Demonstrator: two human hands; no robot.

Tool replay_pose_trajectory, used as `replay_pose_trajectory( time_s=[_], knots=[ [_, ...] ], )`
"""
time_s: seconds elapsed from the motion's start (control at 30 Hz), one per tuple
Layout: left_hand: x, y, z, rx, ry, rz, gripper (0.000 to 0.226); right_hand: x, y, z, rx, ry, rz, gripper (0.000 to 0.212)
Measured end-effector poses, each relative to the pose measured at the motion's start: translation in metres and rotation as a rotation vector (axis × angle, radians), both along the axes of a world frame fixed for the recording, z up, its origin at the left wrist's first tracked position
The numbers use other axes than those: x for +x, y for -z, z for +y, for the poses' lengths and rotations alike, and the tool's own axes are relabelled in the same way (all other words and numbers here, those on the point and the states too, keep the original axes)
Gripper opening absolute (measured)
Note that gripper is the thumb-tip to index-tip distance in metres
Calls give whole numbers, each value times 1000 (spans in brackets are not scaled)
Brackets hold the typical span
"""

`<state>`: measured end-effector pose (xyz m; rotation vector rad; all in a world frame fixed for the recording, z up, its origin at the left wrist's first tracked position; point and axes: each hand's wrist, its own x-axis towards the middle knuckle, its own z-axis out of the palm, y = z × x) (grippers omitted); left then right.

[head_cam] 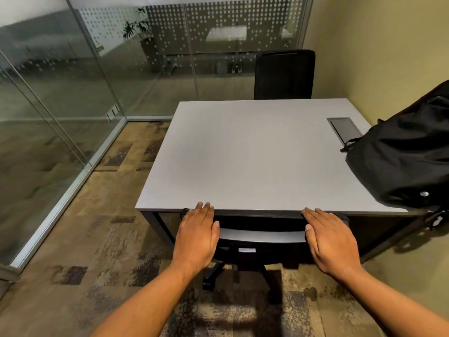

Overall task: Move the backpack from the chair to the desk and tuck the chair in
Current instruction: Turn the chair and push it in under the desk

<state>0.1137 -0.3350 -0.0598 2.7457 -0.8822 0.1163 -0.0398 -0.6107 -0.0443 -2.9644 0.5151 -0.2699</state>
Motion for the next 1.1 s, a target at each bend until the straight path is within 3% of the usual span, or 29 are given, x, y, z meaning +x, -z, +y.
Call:
replay_pose_trajectory(
  time_s=[1.1],
  knots=[
    [36,7,-29,-36,-33,-32,57,42,3,-31,-10,3,3,51]
  ],
)
